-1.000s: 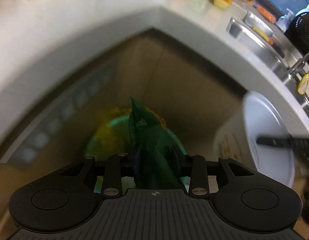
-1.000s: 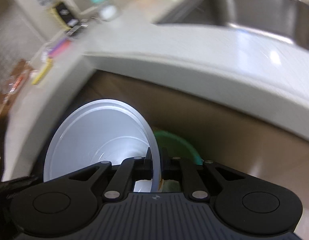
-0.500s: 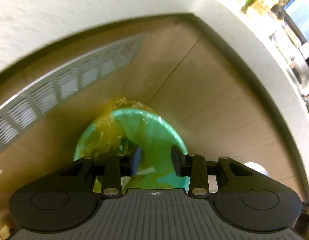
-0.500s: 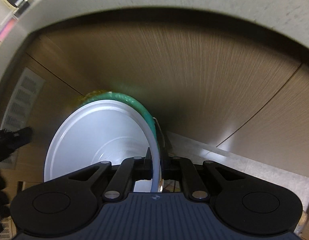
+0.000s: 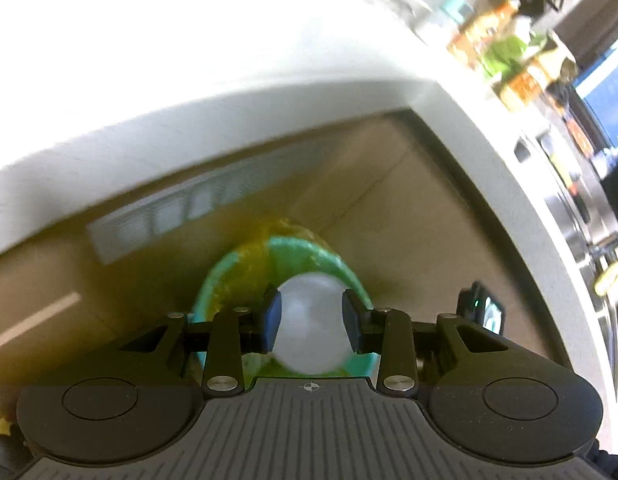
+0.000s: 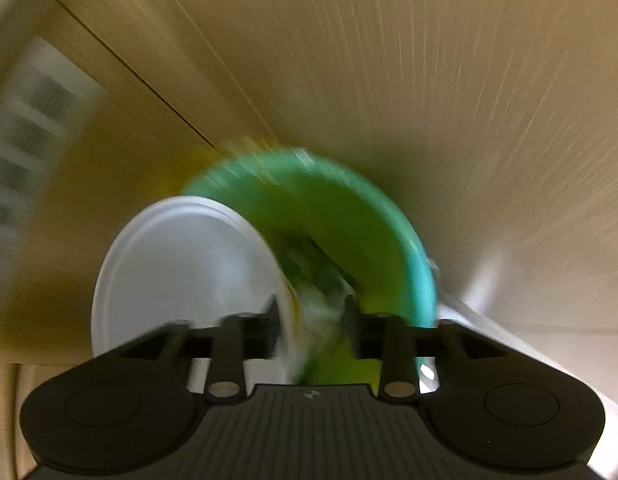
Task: Collect trash
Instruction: 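Lower both grippers into the green bin and open them, dropping packet and bowl, then raise both empty grippers back to the counter toward the garlic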
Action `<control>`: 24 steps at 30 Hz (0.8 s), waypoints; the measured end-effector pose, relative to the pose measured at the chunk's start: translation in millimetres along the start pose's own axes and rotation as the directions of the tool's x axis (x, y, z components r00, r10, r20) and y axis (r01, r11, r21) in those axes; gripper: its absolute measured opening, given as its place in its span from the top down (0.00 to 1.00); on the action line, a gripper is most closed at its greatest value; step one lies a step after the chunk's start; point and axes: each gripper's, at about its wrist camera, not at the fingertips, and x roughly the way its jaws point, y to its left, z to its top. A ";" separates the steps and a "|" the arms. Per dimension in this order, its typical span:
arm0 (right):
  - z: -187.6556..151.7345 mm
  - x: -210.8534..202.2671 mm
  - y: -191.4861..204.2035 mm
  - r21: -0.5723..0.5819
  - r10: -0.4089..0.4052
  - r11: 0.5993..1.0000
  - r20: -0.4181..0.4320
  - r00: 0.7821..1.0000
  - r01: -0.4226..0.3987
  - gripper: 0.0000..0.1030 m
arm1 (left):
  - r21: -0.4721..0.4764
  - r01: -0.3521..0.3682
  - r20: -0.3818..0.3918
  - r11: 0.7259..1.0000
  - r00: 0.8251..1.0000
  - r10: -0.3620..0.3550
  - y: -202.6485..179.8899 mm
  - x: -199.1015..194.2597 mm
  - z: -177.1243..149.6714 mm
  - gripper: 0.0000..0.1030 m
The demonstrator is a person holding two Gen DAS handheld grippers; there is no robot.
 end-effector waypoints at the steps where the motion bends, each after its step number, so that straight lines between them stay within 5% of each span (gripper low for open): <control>1: -2.2 1.1 -0.8 -0.003 0.006 1.000 -0.014 1.000 -0.006 0.64 | -0.006 -0.008 0.013 1.000 1.000 0.008 1.2 -6.0 -0.8 0.64; 7: -17.7 -34.7 -21.0 -0.003 0.011 1.000 -0.036 0.999 -0.011 0.63 | -0.011 -0.069 0.026 0.998 0.997 0.069 3.2 -16.8 1.4 0.64; 13: -10.9 -93.3 -16.7 0.026 0.073 0.997 0.065 0.995 -0.075 0.63 | -0.005 -0.093 0.089 0.996 0.992 0.094 -1.0 -30.5 27.5 0.64; 17: 3.3 -130.4 14.3 -0.001 0.181 0.983 0.137 0.974 -0.183 0.63 | 0.004 -0.127 0.153 0.992 0.980 0.125 -5.0 -45.1 50.5 0.64; 24: 22.9 -181.9 109.3 -0.217 0.310 0.940 0.214 0.926 -0.265 0.62 | -0.008 -0.151 0.268 0.988 0.952 0.148 4.5 -79.1 88.0 0.64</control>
